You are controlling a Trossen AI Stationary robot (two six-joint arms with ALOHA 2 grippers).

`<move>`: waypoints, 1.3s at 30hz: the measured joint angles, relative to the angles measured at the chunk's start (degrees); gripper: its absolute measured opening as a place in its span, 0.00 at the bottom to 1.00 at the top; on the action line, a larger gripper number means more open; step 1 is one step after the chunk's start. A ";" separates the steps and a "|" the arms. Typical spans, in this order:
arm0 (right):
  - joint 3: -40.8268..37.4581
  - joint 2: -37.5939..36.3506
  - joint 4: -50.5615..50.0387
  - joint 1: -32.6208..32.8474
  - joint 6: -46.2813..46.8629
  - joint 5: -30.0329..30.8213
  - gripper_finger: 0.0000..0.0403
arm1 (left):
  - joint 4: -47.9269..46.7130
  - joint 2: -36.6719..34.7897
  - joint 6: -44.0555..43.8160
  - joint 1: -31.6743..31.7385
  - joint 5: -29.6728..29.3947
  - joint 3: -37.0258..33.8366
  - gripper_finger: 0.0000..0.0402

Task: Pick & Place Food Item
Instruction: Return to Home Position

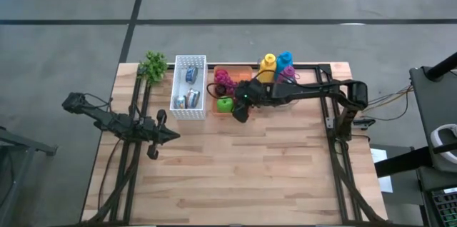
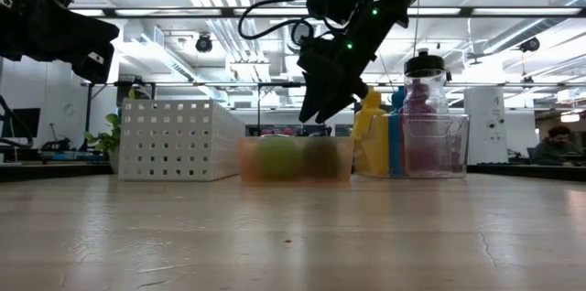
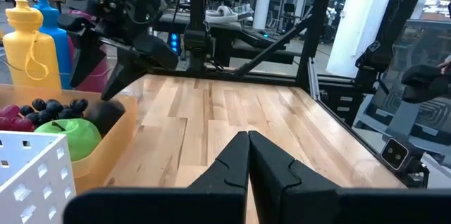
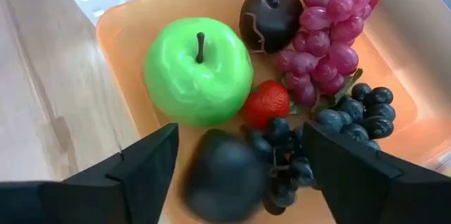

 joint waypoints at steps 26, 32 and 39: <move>-0.07 -19.22 -6.07 20.13 -0.31 15.46 0.38 | 0.00 0.00 -0.02 0.00 -0.02 -0.01 0.03; -0.11 -25.81 -9.07 29.27 1.11 27.35 0.16 | 0.00 0.00 -0.04 0.02 -0.02 0.01 0.03; -0.65 -32.14 -13.89 36.32 1.22 32.05 0.02 | 0.00 0.00 -0.05 0.02 -0.04 0.00 0.03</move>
